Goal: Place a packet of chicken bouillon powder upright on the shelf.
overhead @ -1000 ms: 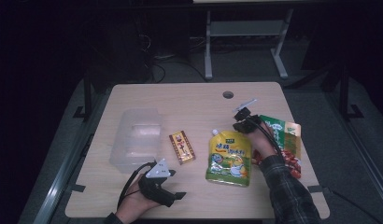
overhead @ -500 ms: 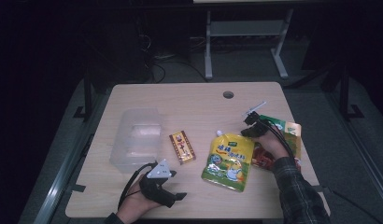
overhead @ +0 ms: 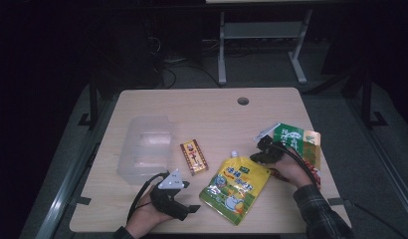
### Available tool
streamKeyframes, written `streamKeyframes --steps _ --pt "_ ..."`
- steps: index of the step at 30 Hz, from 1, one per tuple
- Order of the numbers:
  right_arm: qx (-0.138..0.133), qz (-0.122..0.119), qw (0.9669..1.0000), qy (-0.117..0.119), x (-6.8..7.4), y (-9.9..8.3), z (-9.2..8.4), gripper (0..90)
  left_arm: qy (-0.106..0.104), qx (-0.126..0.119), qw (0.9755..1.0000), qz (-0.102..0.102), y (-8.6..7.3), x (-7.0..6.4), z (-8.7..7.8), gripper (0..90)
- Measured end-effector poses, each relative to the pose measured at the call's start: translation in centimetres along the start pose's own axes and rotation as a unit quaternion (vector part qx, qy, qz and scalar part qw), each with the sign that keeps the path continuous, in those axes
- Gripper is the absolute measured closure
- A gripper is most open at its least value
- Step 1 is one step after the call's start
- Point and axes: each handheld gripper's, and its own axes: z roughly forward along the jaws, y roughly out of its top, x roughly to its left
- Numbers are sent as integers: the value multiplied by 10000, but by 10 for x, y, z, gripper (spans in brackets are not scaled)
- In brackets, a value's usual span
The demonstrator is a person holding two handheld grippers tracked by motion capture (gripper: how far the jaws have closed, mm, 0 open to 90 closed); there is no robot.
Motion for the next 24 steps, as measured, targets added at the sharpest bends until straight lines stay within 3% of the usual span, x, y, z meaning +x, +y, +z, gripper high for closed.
streamKeyframes --steps 3,6,9,14,19,24 --pt "-22 -35 10000 60 7 -4 -1 900 15 -66 10000 -43 3 2 2 152" --pt "-77 -80 9999 -123 17 -11 -6 900 29 -127 9999 -33 13 4 8 152" --pt "-185 30 9996 -216 22 -20 -19 890 27 -125 9999 -104 19 2 12 152" --pt "-380 194 9985 -341 36 -40 -40 870 79 -3 9999 -79 34 4 27 152" --pt "-482 206 9979 -387 50 -55 -51 900 107 112 9998 -108 49 9 42 151" --pt "-536 276 9978 -291 66 -75 -58 900 105 304 9994 -144 61 16 61 148"
